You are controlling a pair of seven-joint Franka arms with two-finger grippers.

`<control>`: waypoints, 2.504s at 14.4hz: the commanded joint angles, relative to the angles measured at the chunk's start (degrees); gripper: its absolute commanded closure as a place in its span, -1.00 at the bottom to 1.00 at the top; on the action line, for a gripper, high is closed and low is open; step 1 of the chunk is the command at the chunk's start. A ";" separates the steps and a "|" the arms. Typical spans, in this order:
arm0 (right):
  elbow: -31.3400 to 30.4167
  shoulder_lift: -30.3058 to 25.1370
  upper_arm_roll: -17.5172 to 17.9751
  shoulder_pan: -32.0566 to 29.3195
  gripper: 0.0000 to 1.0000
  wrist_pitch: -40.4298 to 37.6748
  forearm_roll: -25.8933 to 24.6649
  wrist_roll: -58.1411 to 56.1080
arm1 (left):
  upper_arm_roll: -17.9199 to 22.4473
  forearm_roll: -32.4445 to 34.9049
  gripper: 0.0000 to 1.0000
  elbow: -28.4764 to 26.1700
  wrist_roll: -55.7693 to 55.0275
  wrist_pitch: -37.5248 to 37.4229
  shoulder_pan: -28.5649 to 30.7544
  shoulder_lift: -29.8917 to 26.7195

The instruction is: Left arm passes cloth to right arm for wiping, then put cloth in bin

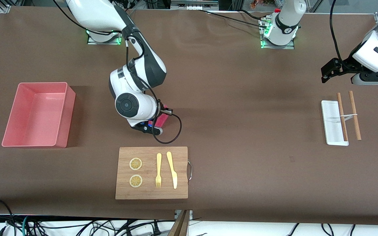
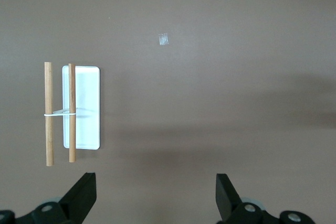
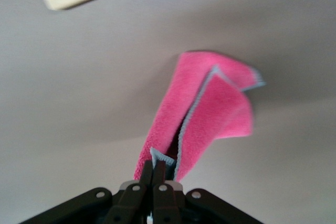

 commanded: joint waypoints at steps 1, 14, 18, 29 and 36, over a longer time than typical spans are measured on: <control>2.52 -0.39 0.16 -3.69 1.00 -4.56 1.97 -1.48 | -0.58 0.95 -1.00 0.02 0.23 0.41 0.48 -0.16; -1.97 -2.32 -12.83 -15.39 1.00 -22.04 -10.07 -45.06 | -0.50 0.87 -1.00 0.02 0.32 0.32 0.48 -0.08; 1.80 -7.59 -17.93 -15.39 1.00 -31.88 -14.01 -52.11 | -0.58 0.95 -1.00 0.02 0.32 0.32 0.48 -0.08; 9.90 -9.98 -35.87 -16.97 1.00 -38.96 -21.23 -78.40 | -0.50 0.95 -1.00 -0.06 0.32 0.32 0.56 -0.08; 4.72 -8.13 -35.70 -18.47 1.00 -32.18 -20.71 -79.19 | -0.50 0.95 -1.00 -0.06 0.32 0.32 0.56 -0.08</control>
